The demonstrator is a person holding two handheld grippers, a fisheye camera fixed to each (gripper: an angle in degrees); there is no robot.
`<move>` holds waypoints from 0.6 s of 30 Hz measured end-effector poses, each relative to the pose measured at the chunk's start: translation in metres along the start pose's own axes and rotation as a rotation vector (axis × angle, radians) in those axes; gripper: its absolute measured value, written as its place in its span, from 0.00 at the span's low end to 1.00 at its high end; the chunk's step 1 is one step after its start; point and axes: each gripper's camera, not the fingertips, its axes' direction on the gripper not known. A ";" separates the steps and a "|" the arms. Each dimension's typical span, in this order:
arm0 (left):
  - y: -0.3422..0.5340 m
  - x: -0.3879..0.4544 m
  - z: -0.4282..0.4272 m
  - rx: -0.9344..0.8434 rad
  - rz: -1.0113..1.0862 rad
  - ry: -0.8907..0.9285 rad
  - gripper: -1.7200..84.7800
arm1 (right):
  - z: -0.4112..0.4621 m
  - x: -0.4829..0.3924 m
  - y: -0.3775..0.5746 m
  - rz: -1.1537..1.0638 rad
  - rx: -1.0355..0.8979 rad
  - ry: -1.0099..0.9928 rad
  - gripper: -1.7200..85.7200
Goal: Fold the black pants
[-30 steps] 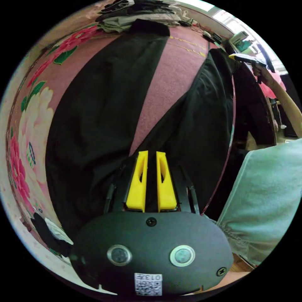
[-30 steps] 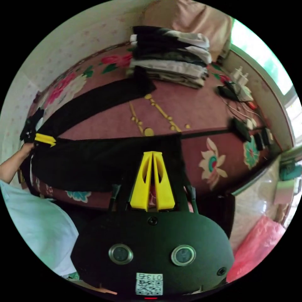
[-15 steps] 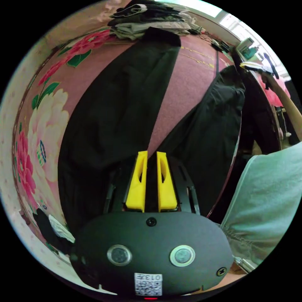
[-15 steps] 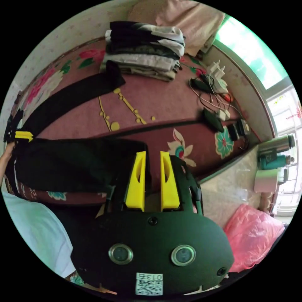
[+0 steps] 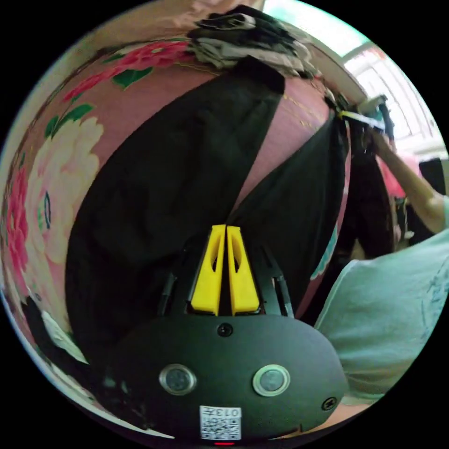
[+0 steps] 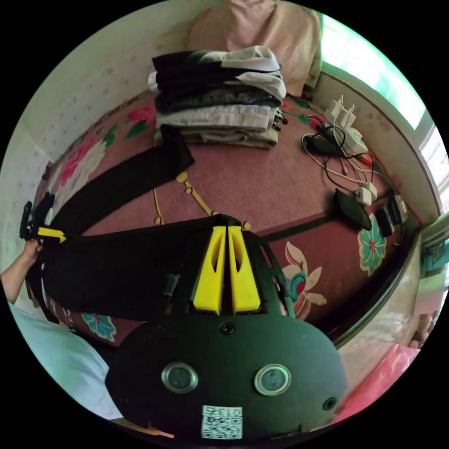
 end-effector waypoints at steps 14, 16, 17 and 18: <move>0.046 0.039 -0.016 0.024 0.026 -0.005 0.03 | -0.038 -0.050 0.056 0.011 -0.075 0.094 0.04; 0.071 0.067 -0.002 -0.055 0.058 -0.223 0.02 | -0.024 -0.083 0.089 -0.030 -0.131 0.122 0.03; 0.077 0.073 0.001 -0.067 0.056 -0.273 0.02 | -0.018 -0.091 0.097 -0.034 -0.139 0.139 0.03; 0.087 0.083 0.010 -0.095 0.047 -0.341 0.02 | -0.003 -0.106 0.111 -0.049 -0.164 0.184 0.03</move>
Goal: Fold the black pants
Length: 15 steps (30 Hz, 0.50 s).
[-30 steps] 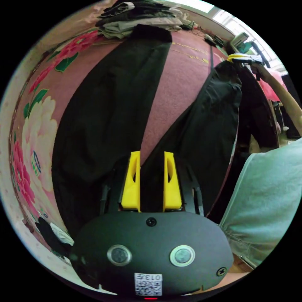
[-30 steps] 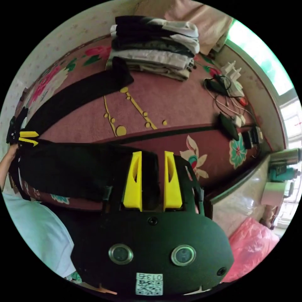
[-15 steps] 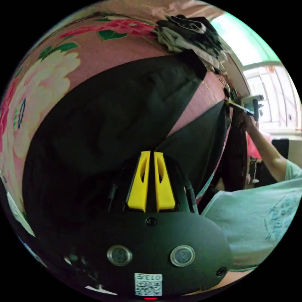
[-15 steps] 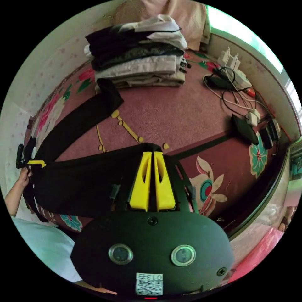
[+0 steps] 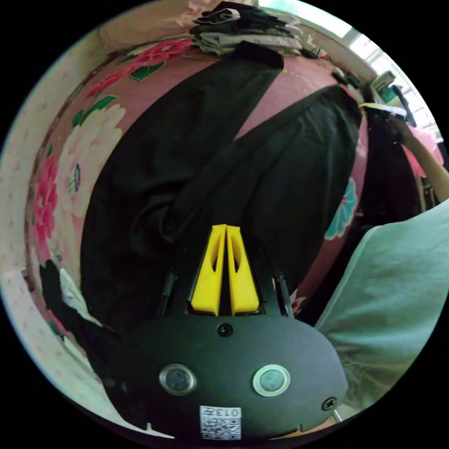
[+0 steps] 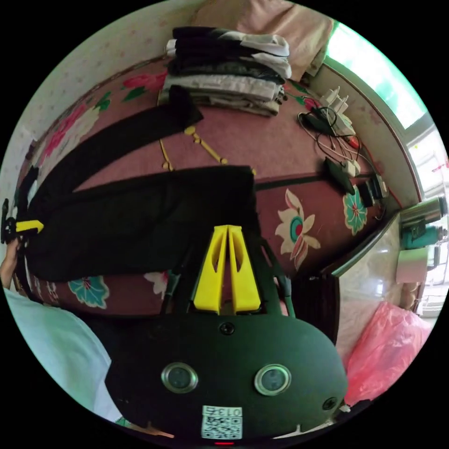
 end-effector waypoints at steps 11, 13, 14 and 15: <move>0.036 0.027 0.033 -0.049 -0.012 -0.001 0.02 | 0.057 -0.055 0.009 -0.024 -0.151 0.115 0.02; 0.050 0.010 0.031 -0.142 -0.103 0.037 0.02 | 0.041 -0.055 0.006 0.070 -0.134 0.200 0.02; 0.059 0.005 0.027 -0.114 -0.144 0.050 0.02 | 0.032 -0.059 0.006 0.075 -0.100 0.193 0.02; 0.082 -0.005 0.016 -0.020 -0.255 0.063 0.02 | 0.014 -0.073 0.005 0.060 -0.022 0.179 0.02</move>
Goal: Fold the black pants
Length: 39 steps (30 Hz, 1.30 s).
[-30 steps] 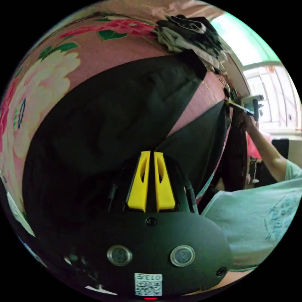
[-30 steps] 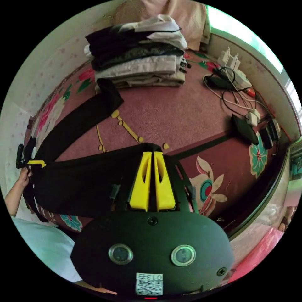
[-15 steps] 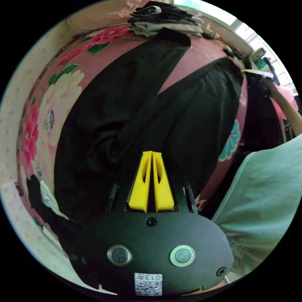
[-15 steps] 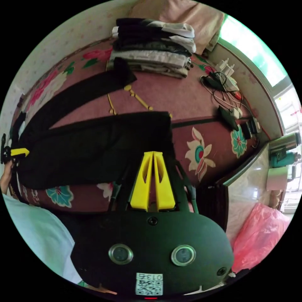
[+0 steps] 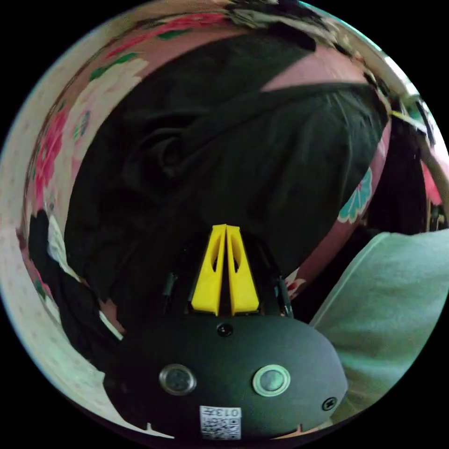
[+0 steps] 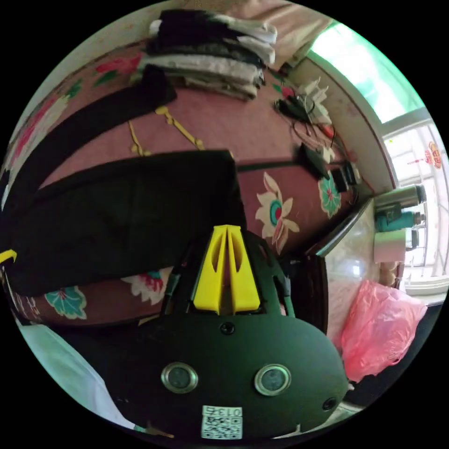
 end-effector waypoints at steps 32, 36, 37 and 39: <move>0.144 -0.189 0.043 0.149 -0.355 -0.296 0.02 | -0.112 -0.567 -0.085 -0.794 0.371 -0.426 0.02; 0.145 -0.216 0.065 0.089 -0.335 -0.236 0.02 | -0.061 -0.622 -0.125 -0.850 0.180 -0.395 0.02; 0.146 -0.225 0.065 0.083 -0.364 -0.198 0.01 | -0.040 -0.630 -0.135 -0.853 0.122 -0.343 0.02; 0.145 -0.236 0.063 0.071 -0.403 -0.148 0.01 | -0.030 -0.618 -0.153 -0.787 0.136 -0.435 0.02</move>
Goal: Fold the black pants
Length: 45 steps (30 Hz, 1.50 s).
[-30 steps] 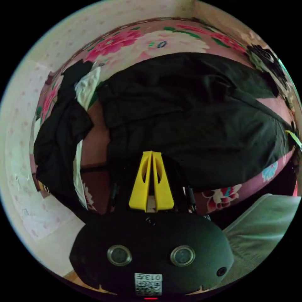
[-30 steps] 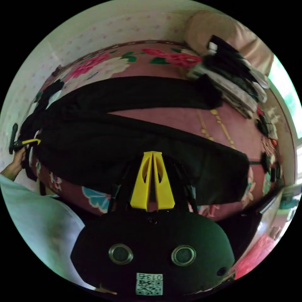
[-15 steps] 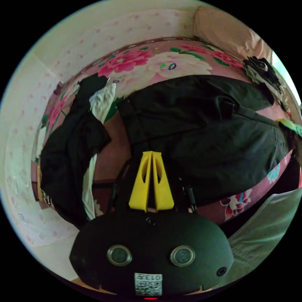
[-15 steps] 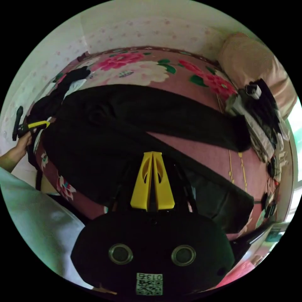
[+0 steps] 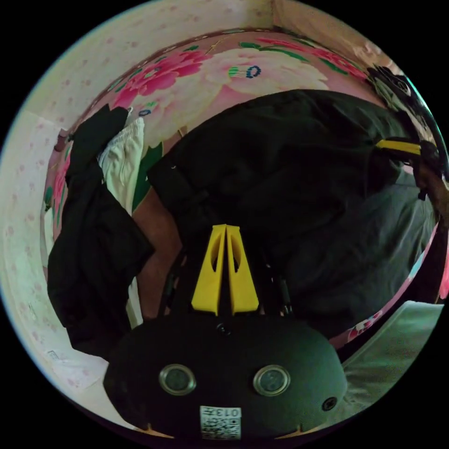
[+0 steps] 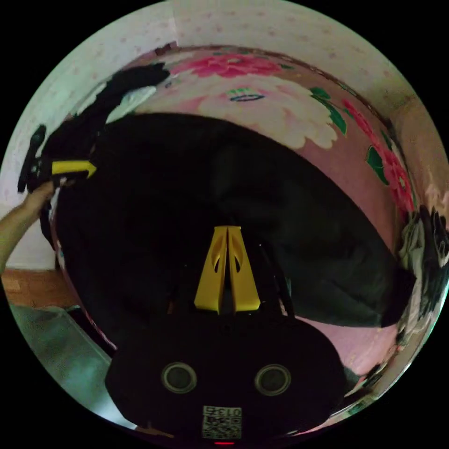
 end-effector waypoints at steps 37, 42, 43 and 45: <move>-0.180 -0.033 -0.009 0.067 0.083 -0.067 0.02 | -0.039 0.436 0.128 0.503 0.112 0.094 0.04; -0.166 -0.065 -0.030 0.132 0.034 -0.103 0.02 | -0.101 0.460 0.187 0.500 0.229 0.404 0.12; -0.166 -0.074 -0.028 0.103 0.024 -0.111 0.02 | -0.100 0.472 0.194 0.476 0.180 0.438 0.12; -0.168 -0.085 -0.027 0.064 0.019 -0.105 0.02 | -0.092 0.490 0.200 0.449 0.128 0.415 0.11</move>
